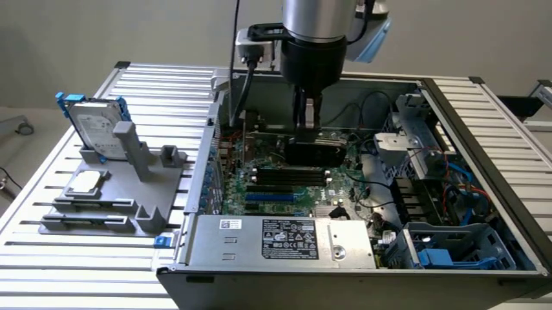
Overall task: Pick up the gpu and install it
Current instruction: 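Insert the gpu into the slot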
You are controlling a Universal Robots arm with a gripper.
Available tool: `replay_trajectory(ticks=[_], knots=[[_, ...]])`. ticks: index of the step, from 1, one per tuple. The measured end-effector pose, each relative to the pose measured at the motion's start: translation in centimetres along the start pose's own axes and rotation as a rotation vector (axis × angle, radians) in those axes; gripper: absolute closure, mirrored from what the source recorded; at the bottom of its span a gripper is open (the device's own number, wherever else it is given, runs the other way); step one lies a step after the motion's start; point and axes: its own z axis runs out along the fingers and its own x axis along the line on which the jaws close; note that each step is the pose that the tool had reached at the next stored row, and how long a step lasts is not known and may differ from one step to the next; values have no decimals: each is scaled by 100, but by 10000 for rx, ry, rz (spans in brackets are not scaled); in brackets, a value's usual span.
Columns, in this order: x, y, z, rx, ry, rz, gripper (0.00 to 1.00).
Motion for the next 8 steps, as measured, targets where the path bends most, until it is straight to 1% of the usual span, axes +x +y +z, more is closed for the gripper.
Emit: replay_trajectory(ticks=[2, 4, 8], knots=[[14, 60, 16, 0, 0, 0, 74], [35, 92, 30, 0, 0, -3, 74], [88, 108, 57, -11, 0, -66, 74]])
